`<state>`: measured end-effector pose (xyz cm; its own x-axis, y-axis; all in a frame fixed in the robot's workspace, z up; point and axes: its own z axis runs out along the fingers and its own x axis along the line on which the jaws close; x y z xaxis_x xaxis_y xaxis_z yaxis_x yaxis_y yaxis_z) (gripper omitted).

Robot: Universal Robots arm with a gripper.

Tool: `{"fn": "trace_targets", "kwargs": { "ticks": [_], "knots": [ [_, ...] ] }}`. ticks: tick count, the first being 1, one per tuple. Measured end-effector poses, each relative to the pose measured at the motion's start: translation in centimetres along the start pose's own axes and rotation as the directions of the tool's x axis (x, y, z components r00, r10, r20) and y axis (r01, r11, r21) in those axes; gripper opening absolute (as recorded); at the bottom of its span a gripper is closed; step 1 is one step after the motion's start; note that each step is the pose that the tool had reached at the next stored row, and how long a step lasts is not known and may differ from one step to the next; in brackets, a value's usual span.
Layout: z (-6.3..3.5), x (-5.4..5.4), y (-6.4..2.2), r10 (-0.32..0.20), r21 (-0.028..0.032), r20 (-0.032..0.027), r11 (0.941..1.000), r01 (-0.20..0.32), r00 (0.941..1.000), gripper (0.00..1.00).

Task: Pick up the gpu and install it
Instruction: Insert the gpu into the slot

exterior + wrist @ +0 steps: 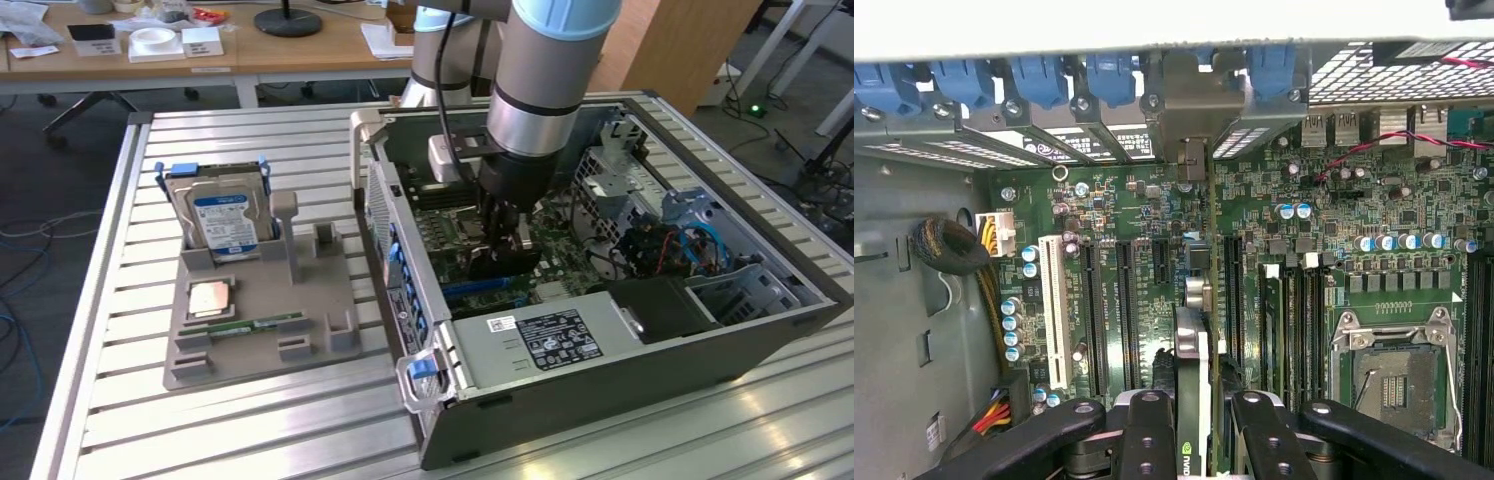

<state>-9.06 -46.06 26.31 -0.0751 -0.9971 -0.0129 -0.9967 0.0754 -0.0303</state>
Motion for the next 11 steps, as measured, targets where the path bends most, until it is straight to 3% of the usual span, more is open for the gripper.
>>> {"fn": "trace_targets", "kwargs": {
  "ticks": [11],
  "knots": [
    [0.12, 0.01, 0.09, 0.0, 0.0001, 0.0001, 1.0, 0.0, 1.0, 0.27]
  ]
}}
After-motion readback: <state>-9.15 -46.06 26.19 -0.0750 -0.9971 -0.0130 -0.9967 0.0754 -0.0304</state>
